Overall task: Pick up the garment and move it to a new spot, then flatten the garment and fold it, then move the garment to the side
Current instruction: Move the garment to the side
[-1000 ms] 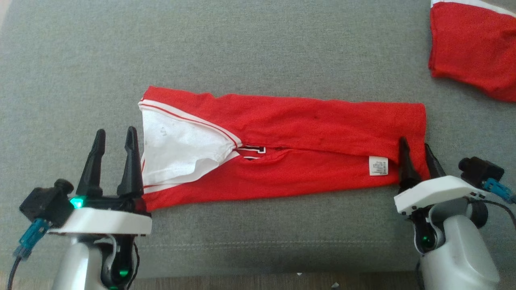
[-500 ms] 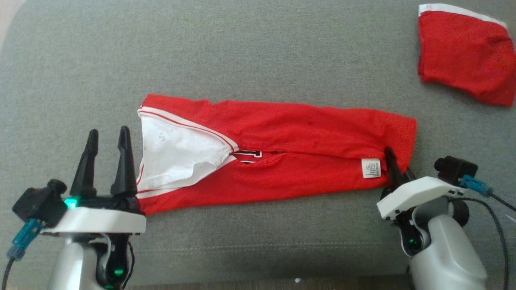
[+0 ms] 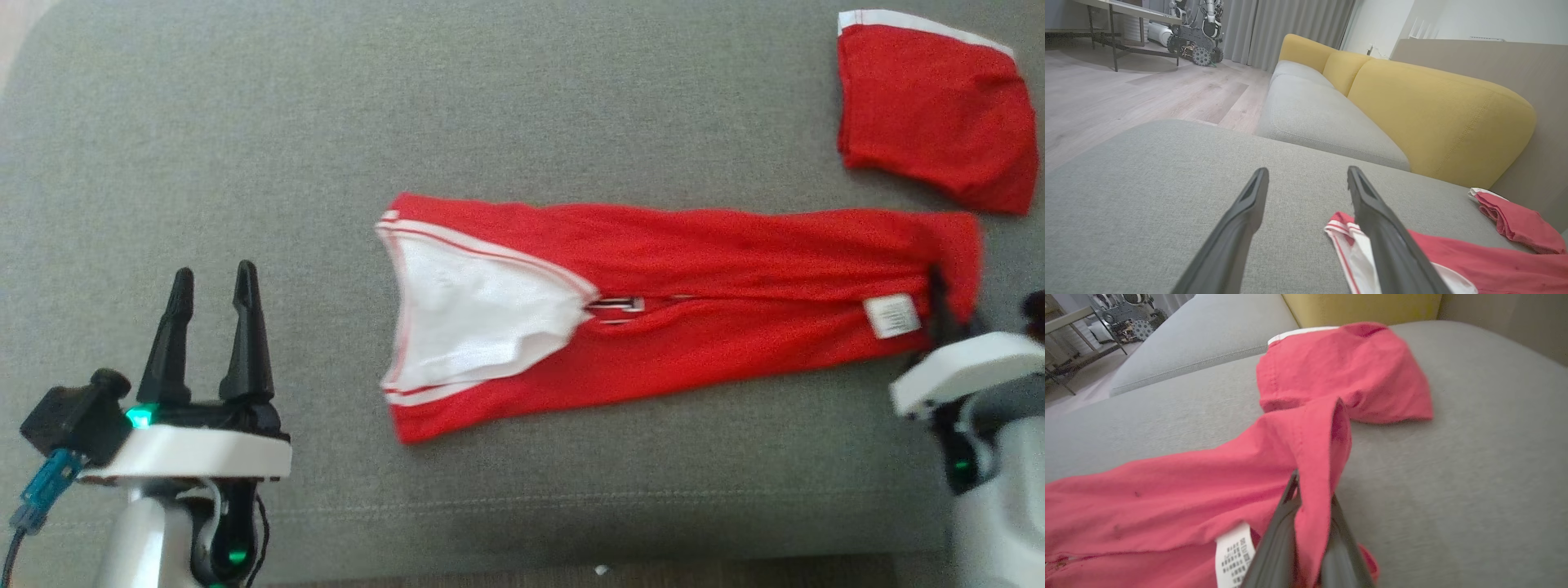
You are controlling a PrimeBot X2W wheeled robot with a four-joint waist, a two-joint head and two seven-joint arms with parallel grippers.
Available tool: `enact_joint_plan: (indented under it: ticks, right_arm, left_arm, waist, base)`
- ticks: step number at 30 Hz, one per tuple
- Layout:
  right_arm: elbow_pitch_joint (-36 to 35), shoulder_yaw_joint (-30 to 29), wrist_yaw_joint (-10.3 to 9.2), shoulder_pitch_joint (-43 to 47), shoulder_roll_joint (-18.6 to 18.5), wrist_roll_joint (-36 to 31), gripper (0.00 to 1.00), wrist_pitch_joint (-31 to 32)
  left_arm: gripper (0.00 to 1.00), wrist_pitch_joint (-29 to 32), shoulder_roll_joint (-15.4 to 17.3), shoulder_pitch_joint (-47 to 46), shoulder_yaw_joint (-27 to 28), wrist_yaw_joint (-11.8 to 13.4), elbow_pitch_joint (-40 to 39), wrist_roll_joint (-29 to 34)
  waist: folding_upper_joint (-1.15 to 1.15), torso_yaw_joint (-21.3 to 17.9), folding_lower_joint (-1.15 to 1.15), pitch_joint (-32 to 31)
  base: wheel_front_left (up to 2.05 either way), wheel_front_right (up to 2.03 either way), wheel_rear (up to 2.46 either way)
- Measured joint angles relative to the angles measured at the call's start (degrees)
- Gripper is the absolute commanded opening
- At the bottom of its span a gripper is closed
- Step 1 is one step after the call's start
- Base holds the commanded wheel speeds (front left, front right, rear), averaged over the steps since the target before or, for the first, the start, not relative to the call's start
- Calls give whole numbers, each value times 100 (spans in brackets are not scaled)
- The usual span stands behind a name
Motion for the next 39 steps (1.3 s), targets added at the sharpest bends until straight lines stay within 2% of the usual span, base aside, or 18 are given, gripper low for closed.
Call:
enact_joint_plan:
  ticks: [3, 6, 15, 20, 25, 34, 39]
  right_arm:
    - [-257, -231, 0, 7, -129, -233, 0, 162]
    - [-515, -222, 0, 15, -52, -218, 0, 350]
    - [-1573, 419, 0, 339, 33, 41, 0, 829]
    - [-2309, 1193, 0, 363, 89, 137, 0, 1212]
    - [-2725, 2058, 0, 361, 365, 459, 0, 1541]
    - [-2659, 3126, -1, 150, 532, 1107, 0, 1707]
    - [-2350, 3641, -1, -155, 531, 1645, 0, 1319]
  left_arm:
    - [100, 0, -1, 10, 0, 0, 1, 0]
    - [100, 0, -5, 9, 8, 0, -8, 1]
    - [100, 0, -24, 62, 38, 0, -13, 2]
    - [100, 0, -24, 64, 44, 0, -8, 2]
    - [100, 0, -26, 58, 30, 0, -5, 2]
    - [100, 0, -48, 33, -30, 0, 14, 1]
    - [100, 0, -86, 5, -145, 0, 60, 0]
  waist:
    - [0, -9, 0, 22]
    - [0, -21, 0, -13]
    - [0, -127, 0, -217]
    - [0, -159, 0, -251]
    - [0, -154, 0, -203]
    - [0, 7, 0, -95]
    - [0, 161, 0, -41]
  base:
    - [0, 0, 0]
    - [0, 0, 0]
    - [0, 0, 0]
    - [0, 0, 0]
    - [0, 0, 0]
    - [0, 0, 0]
    - [0, 0, 0]
